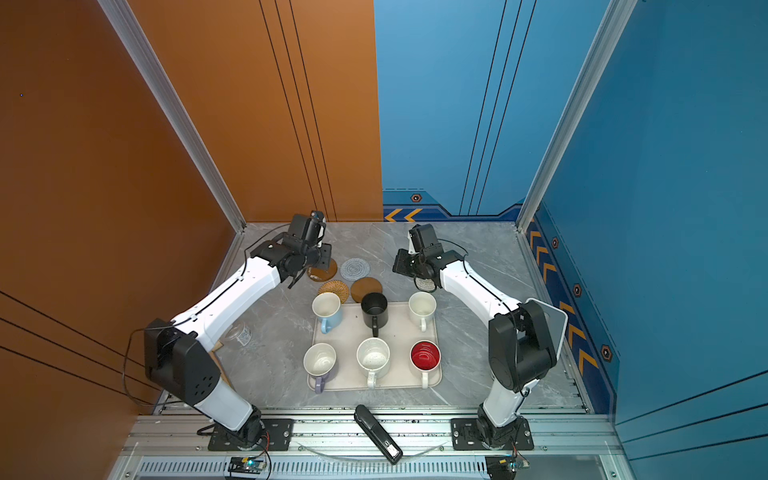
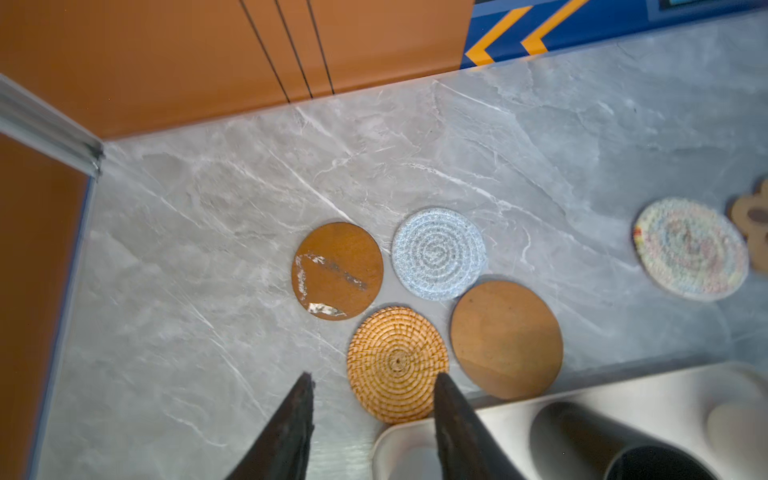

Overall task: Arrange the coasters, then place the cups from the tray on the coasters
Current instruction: 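Move left gripper down onto the center of the rattan coaster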

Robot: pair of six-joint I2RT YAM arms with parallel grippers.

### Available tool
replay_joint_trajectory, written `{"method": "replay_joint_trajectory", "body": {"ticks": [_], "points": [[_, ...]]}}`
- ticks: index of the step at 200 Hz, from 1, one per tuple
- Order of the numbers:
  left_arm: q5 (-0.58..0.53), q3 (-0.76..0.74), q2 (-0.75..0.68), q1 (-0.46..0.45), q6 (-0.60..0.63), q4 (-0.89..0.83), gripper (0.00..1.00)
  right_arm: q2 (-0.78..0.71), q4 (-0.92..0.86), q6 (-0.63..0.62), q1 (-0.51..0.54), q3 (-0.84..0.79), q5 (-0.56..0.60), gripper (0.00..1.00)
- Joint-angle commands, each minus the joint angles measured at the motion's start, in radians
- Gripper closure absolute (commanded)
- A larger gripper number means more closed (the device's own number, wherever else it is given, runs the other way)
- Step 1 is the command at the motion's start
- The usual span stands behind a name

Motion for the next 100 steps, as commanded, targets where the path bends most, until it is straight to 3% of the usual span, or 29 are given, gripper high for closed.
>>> {"method": "replay_joint_trajectory", "body": {"ticks": [1,39,100], "points": [[0.128,0.09,0.084,0.05,-0.025,-0.062,0.71,-0.049,0.045,0.023,-0.002,-0.028,0.053,1.0],[0.201,0.268,0.291,0.067,-0.02,-0.213,1.0,-0.105,0.06,0.013,-0.004,-0.06,0.07,1.0],[0.231,0.233,0.417,0.068,-0.038,-0.263,1.0,-0.1,0.073,0.009,-0.033,-0.079,0.047,1.0]]}}
